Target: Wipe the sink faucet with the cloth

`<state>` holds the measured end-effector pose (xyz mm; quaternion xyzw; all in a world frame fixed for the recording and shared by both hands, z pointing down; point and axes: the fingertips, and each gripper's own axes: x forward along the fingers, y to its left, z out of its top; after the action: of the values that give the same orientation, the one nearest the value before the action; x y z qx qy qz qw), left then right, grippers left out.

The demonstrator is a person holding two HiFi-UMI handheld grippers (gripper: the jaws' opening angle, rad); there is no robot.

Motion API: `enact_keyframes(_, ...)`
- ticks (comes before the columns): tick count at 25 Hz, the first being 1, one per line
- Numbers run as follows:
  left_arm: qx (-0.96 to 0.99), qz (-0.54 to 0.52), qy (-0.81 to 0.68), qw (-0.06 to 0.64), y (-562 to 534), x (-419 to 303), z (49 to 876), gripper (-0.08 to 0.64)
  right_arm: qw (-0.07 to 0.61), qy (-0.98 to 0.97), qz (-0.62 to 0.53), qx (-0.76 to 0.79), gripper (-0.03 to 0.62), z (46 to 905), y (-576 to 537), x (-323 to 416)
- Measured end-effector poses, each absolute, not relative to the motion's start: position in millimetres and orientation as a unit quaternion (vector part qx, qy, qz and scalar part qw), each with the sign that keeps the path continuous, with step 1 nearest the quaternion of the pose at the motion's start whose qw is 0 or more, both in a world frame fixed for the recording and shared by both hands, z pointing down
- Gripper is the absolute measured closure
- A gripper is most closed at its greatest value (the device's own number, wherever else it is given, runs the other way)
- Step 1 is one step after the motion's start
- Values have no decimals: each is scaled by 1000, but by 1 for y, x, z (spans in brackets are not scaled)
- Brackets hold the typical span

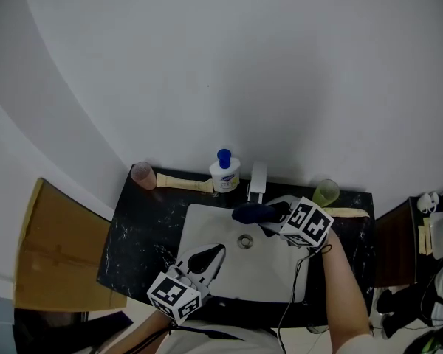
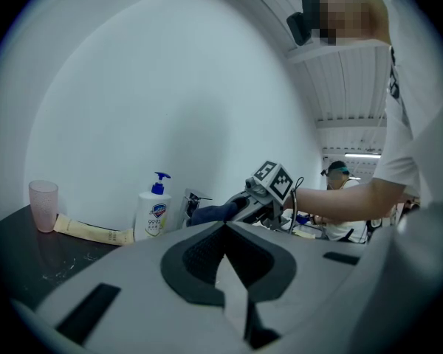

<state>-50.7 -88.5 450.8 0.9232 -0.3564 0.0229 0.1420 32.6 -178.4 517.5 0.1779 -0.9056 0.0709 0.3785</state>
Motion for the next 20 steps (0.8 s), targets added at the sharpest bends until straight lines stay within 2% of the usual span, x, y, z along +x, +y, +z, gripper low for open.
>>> enact_keyframes(4, 924, 20, -354, 142, -91, -52, 454, 558, 369, -905, 100, 188, 457, 519, -205, 36)
enact_keyframes(9, 923, 21, -356, 143, -88, -53, 458, 558, 346, -889, 105, 282, 457, 515, -262, 54)
enact_keyframes(15, 921, 24, -361, 143, -88, -59, 459, 558, 306, -891, 119, 315, 457, 515, -267, 59)
enact_keyframes(20, 922, 23, -359, 141, -87, -58, 456, 558, 297, -896, 45, 327, 457, 504, -261, 56)
